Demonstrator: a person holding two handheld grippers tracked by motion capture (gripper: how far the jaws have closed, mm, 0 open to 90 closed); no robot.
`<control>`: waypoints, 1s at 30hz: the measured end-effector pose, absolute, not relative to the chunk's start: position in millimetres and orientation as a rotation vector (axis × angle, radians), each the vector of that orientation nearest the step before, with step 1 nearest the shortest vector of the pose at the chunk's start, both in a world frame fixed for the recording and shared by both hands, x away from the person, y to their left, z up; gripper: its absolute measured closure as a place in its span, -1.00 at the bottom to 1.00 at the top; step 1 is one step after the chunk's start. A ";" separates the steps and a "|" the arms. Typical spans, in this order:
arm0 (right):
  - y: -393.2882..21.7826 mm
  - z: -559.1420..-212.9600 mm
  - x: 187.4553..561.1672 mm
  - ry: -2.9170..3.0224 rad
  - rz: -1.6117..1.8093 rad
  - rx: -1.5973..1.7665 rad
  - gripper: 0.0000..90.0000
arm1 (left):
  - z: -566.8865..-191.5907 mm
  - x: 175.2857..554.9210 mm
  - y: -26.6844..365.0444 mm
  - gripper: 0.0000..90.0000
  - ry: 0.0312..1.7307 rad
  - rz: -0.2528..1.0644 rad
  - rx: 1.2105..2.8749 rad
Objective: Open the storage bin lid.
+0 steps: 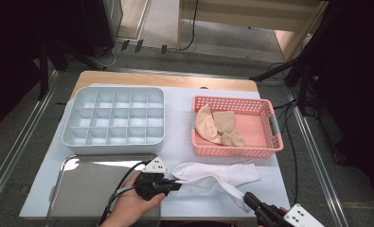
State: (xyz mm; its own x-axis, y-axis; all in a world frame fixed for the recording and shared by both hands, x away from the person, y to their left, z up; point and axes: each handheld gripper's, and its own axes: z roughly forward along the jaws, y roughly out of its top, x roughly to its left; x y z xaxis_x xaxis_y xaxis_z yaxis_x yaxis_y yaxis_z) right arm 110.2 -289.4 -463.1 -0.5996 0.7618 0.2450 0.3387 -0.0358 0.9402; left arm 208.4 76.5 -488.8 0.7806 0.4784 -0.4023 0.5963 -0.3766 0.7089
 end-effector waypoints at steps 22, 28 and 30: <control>-311.0 -502.1 201.0 1.664 1.362 1.580 0.63 | -516.5 220.8 78.8 0.43 1.020 0.091 1.996; -316.2 -506.3 177.2 1.780 1.439 1.508 0.38 | -519.6 219.5 84.9 0.39 1.020 0.030 2.001; -313.4 -514.0 178.2 1.806 1.397 1.541 0.35 | -520.3 217.6 85.0 0.34 1.024 0.024 2.010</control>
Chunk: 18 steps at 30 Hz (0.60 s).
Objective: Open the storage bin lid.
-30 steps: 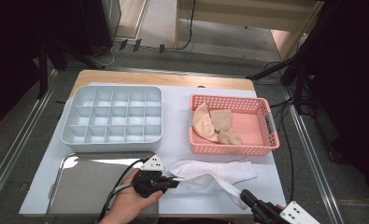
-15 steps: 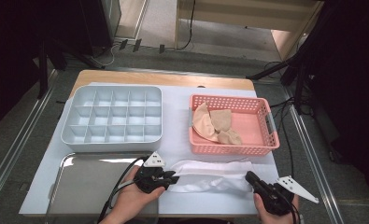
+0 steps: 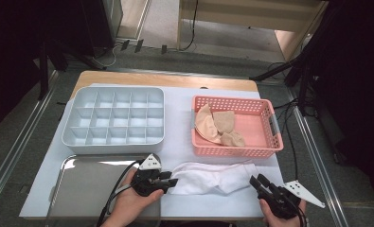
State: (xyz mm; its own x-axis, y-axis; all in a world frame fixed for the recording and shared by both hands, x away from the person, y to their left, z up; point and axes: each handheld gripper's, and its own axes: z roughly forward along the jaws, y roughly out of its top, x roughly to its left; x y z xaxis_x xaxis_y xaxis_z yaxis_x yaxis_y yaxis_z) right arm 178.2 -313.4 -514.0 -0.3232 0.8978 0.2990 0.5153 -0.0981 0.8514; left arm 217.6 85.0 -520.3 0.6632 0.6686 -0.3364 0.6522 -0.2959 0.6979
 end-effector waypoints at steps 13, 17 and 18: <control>-295.5 -513.2 177.6 1.824 1.263 1.558 0.96 | -516.9 208.7 88.7 0.96 0.963 -0.006 2.059; -307.7 -494.2 164.4 1.761 1.347 1.538 0.96 | -507.4 210.1 93.9 0.96 0.941 -0.097 2.012; -310.4 -489.4 160.7 1.752 1.351 1.532 0.96 | -504.9 210.6 94.7 0.96 0.928 -0.141 2.008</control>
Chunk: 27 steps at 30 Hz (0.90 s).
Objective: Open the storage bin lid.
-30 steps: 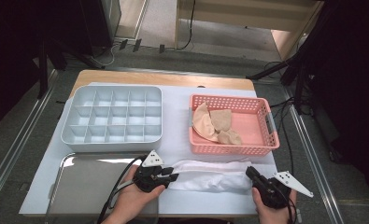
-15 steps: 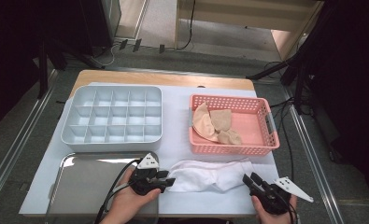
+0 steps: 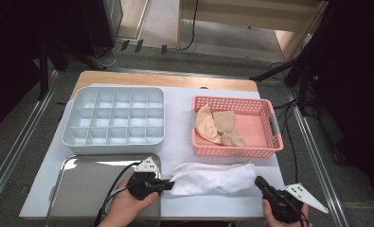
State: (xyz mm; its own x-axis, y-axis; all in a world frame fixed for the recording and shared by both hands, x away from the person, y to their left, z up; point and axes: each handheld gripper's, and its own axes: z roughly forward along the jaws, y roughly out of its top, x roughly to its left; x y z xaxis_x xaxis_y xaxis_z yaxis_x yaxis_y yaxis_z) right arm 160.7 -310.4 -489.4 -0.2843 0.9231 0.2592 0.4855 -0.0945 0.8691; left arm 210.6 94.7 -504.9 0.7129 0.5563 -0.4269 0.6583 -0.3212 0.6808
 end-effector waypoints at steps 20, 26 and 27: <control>-335.4 -509.3 197.8 1.698 1.247 1.721 0.49 | -515.3 227.2 82.5 0.21 1.071 0.190 1.970; -313.2 -525.5 213.6 1.851 1.096 1.669 0.76 | -520.0 226.7 67.6 0.66 1.028 0.239 2.063; -311.8 -525.6 213.2 1.858 1.077 1.660 0.83 | -520.4 227.2 66.6 0.79 1.035 0.232 2.068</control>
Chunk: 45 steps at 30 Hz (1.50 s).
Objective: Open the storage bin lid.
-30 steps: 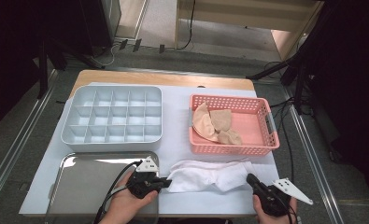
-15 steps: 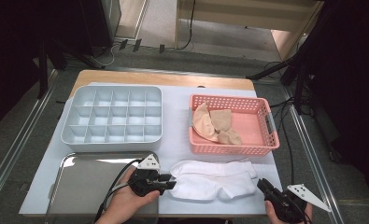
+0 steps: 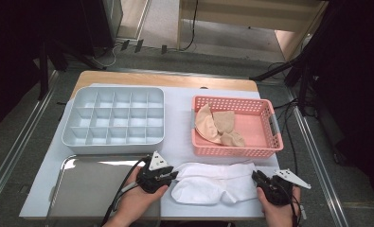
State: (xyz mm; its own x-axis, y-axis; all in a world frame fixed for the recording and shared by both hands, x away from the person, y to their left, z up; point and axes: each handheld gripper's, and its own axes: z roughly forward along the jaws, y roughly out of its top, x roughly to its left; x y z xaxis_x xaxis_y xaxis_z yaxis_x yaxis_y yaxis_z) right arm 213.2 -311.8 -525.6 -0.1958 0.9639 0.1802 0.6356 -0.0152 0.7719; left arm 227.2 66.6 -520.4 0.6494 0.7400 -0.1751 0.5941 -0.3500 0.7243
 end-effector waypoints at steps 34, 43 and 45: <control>-328.2 -516.6 160.3 1.791 1.203 1.676 0.55 | -517.6 197.9 77.0 0.25 1.035 0.111 2.002; -316.0 -526.3 162.8 1.891 1.092 1.686 0.68 | -523.0 190.2 60.4 0.45 1.006 0.103 2.111; -314.7 -525.8 162.6 1.901 1.080 1.672 0.81 | -524.1 188.4 59.0 0.70 0.981 0.106 2.120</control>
